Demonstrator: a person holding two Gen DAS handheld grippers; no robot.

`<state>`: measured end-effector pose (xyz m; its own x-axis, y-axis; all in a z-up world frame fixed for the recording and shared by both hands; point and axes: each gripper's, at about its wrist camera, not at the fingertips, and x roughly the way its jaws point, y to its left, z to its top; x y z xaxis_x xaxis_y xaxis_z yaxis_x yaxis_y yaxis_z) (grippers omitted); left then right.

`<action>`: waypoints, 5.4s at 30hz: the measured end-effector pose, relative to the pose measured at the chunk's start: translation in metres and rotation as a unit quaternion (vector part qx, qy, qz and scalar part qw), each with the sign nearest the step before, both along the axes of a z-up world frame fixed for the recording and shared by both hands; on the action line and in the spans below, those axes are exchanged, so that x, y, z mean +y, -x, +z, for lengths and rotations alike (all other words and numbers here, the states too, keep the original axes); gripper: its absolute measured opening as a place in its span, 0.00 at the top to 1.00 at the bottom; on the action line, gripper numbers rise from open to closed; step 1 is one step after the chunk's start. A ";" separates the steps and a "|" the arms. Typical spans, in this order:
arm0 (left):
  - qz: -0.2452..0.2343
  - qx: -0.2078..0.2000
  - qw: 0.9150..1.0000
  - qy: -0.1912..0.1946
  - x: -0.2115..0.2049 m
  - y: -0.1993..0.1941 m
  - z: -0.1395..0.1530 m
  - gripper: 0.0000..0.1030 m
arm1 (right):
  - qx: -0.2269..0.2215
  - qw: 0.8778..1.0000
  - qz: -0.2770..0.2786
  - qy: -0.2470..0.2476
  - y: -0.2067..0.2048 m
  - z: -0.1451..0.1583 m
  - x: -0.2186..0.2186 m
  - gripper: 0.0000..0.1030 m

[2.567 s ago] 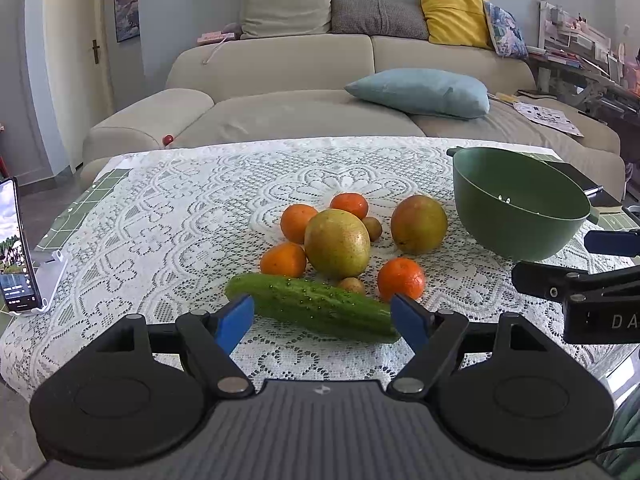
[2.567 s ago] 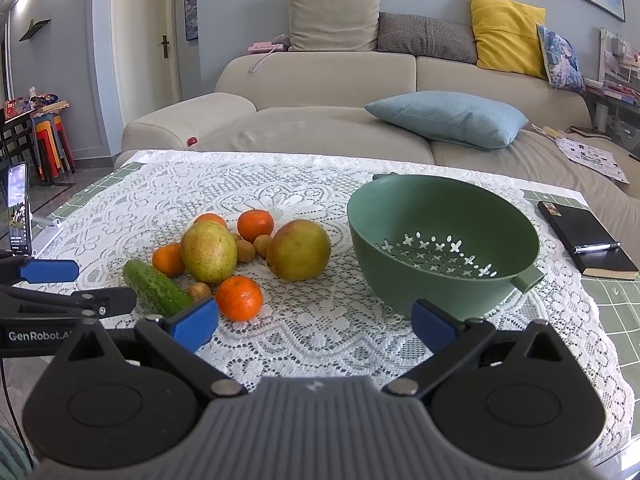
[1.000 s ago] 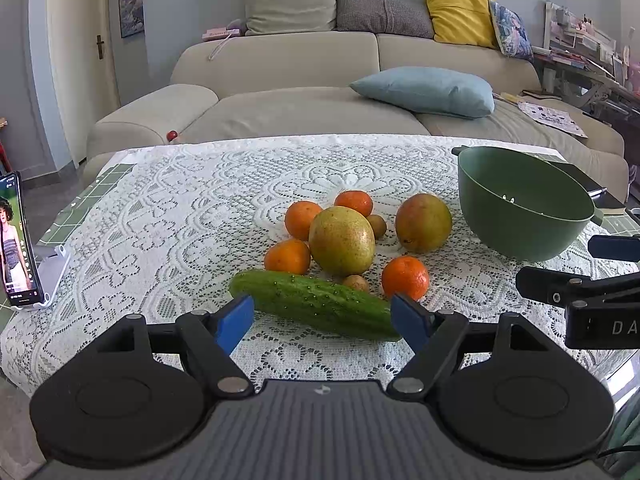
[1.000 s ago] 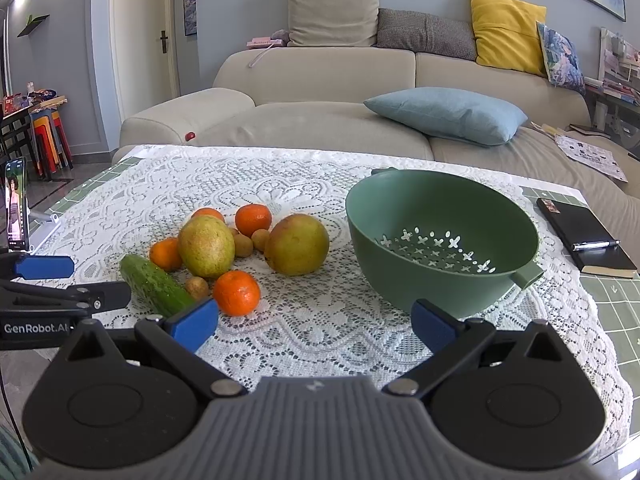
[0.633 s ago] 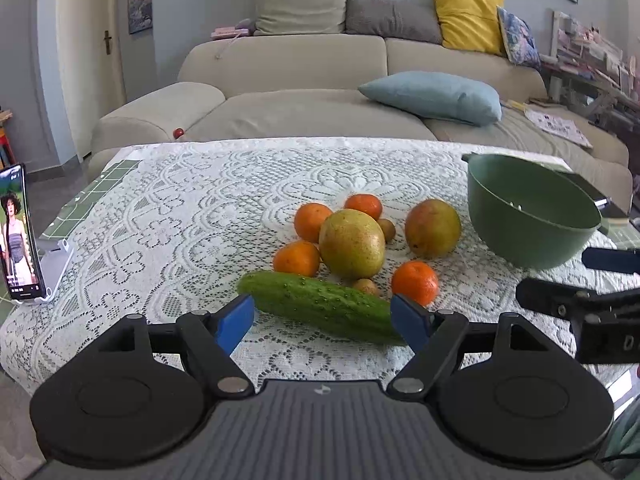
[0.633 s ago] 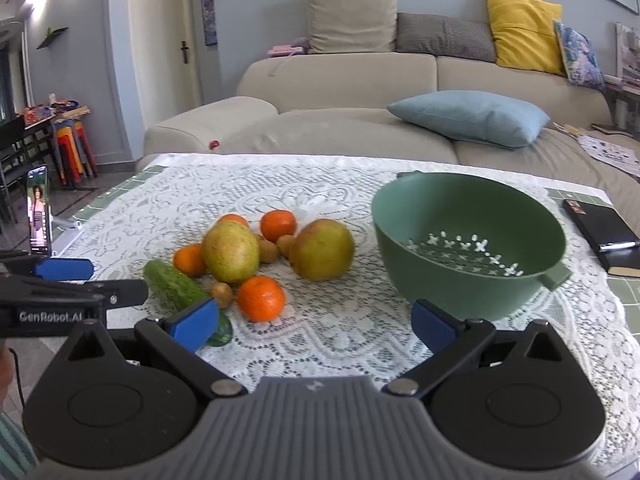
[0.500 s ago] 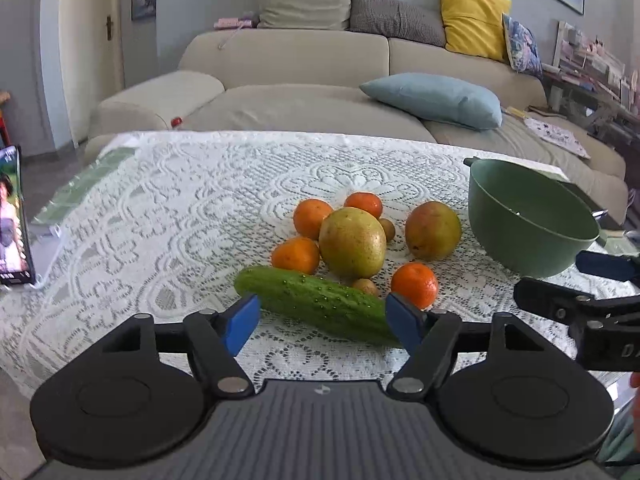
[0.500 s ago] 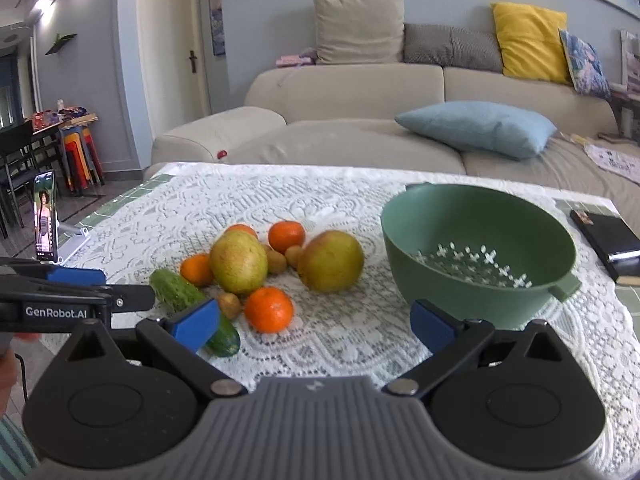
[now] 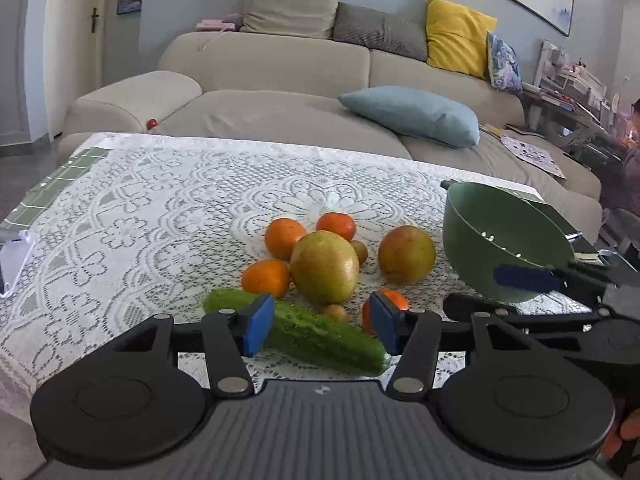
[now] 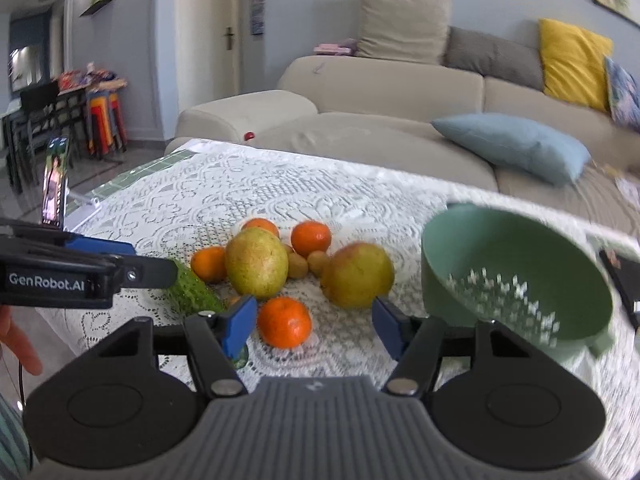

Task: Organize fruits
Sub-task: 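Move left tool to the yellow-green pear while right tool approaches the red-yellow mango, then close left tool on the yellow-green pear while right tool closes on the mango, then carry pear with left tool into the green colander while right tool carries the mango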

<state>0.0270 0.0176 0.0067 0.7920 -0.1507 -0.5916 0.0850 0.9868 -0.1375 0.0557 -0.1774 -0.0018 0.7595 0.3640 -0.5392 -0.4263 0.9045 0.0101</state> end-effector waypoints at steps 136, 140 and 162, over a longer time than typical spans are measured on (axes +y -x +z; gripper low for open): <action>-0.123 0.036 0.979 -0.157 -0.036 -0.103 -0.046 0.26 | -0.022 0.956 0.196 0.218 -0.093 -0.049 0.030 0.36; -0.104 0.032 0.983 -0.151 -0.035 -0.103 -0.046 0.27 | -0.041 0.950 0.195 0.242 -0.087 -0.051 0.035 0.36; -0.021 -0.028 0.999 0.021 -0.014 -0.097 0.004 0.27 | -0.125 0.972 0.108 0.167 -0.068 0.000 0.012 0.37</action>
